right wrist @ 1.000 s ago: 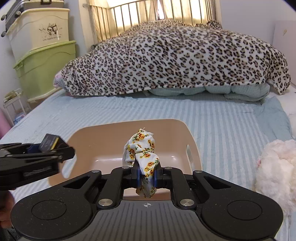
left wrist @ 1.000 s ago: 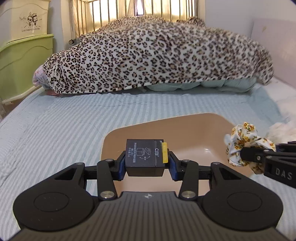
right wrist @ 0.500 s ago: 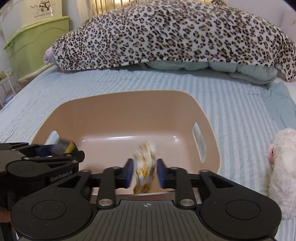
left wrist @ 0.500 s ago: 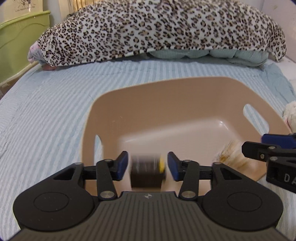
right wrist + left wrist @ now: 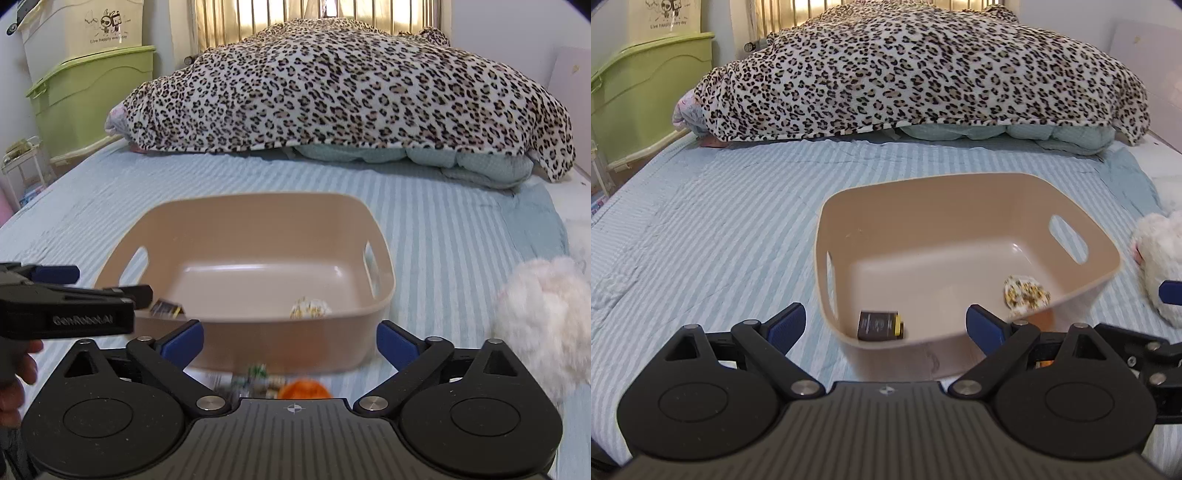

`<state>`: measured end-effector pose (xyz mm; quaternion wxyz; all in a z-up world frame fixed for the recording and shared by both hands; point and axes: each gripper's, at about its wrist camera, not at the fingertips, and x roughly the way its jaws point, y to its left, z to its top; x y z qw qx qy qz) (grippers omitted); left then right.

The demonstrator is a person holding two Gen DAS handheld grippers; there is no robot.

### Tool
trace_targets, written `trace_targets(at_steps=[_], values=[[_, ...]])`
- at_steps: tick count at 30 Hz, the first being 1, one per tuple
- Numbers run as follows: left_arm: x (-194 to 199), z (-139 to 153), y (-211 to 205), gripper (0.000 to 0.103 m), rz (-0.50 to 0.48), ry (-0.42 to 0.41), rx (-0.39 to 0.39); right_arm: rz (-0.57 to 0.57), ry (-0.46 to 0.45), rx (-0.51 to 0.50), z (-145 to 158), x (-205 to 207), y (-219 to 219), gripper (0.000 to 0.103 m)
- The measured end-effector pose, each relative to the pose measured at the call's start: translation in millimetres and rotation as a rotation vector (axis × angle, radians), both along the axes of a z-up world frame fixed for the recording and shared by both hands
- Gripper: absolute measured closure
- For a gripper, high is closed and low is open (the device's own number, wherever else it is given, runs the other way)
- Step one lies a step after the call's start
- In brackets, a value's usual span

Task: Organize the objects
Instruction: 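Carry both items over the basket and open both tools to drop them, then grasp the blue patterned box with the left tool while the right tool grasps the purple card pack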

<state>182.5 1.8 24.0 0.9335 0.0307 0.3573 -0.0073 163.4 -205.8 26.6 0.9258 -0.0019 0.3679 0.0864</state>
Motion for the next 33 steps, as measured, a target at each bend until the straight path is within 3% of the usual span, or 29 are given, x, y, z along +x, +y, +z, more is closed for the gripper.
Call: trace_targets(at_steps=[8,14,21,27,33], values=[[-32,-11,3,0.009,-0.016,0.04,-0.003,0.018,0.079,-0.005,-26,-31,2,0.0],[-42,-39,-5,0.009,-0.051,0.094,0.043,0.02,0.123,0.009,-45,-43,4,0.0],[-46,-69,0,0.009,-0.018,0.154,0.051,0.049,0.196,0.041,-73,-42,14,0.0],[-40,-76,6,0.009,-0.005,0.173,0.023,0.06,0.25,0.05,-96,-35,23,0.001],[-36,-83,-1,0.009,-0.029,0.181,-0.02,0.015,0.267,0.039,-106,-28,14,0.01]])
